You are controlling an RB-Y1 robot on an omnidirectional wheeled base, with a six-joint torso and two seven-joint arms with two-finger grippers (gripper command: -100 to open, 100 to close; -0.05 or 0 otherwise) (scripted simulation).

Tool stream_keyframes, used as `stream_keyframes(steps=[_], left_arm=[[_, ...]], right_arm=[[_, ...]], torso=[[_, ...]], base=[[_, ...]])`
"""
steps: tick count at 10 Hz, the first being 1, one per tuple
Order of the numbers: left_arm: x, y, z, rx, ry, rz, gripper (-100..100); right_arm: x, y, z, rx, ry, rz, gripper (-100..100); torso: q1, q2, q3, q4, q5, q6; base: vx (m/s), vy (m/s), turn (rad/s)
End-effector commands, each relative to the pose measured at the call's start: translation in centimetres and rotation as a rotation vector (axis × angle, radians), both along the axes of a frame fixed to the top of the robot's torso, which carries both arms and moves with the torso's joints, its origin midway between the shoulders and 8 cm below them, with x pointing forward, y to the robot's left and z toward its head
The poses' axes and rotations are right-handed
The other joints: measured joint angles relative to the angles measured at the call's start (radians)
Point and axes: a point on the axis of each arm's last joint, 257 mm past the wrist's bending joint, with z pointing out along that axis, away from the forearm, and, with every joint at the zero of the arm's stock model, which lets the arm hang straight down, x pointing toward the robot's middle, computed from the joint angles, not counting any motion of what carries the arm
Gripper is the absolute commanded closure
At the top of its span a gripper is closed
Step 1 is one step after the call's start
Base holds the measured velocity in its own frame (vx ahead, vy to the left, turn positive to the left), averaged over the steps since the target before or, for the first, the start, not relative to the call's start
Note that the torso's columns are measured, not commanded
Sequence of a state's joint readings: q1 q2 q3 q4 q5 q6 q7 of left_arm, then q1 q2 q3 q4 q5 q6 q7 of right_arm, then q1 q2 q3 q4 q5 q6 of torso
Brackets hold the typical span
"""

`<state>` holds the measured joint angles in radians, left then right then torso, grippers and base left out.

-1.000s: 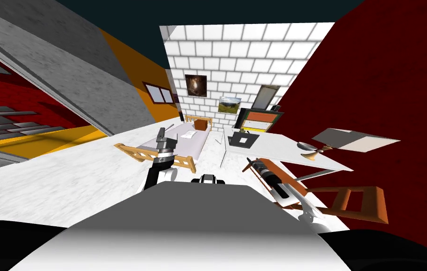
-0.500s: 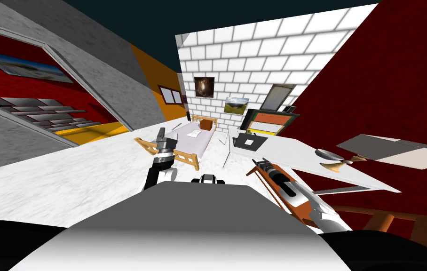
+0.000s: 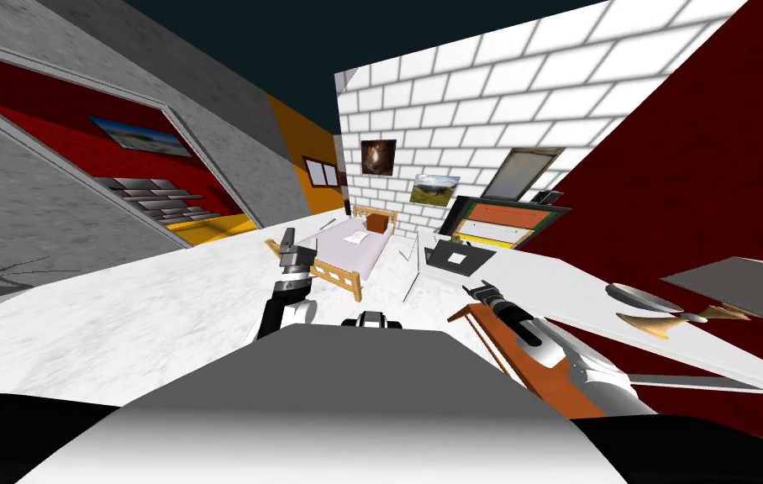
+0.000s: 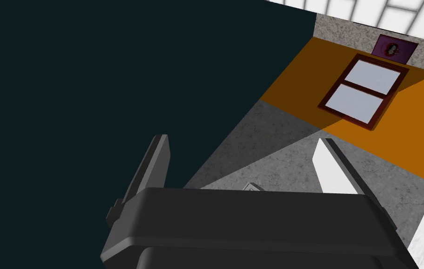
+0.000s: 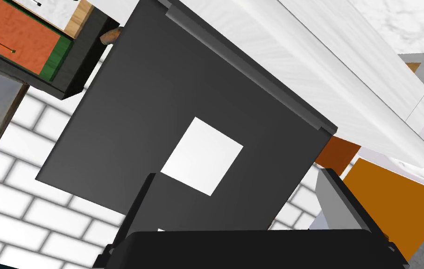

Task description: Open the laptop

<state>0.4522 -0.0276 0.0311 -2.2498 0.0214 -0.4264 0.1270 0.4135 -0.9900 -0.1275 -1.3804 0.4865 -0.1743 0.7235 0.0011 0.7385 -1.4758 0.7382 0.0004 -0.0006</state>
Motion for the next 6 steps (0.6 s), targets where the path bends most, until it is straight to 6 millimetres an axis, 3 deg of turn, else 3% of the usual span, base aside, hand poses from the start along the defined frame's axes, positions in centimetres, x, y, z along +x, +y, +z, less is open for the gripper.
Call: stream_keyframes(steps=[1,6], left_arm=[[0.0,0.0,0.0,0.000,0.000,0.000,0],[0.0,0.0,0.0,0.000,0.000,0.000,0]], right_arm=[[-0.4,-3.6,1.3,-0.143,0.047,-0.005,-100],[-1.0,-8.1,3.1,-0.302,0.105,-0.021,-100]], torso=[[-0.001,0.000,0.000,0.000,0.000,0.002],[-0.001,0.000,0.000,0.000,0.000,0.000]], base=[[-0.017,0.032,0.172],[-0.011,0.028,0.138]])
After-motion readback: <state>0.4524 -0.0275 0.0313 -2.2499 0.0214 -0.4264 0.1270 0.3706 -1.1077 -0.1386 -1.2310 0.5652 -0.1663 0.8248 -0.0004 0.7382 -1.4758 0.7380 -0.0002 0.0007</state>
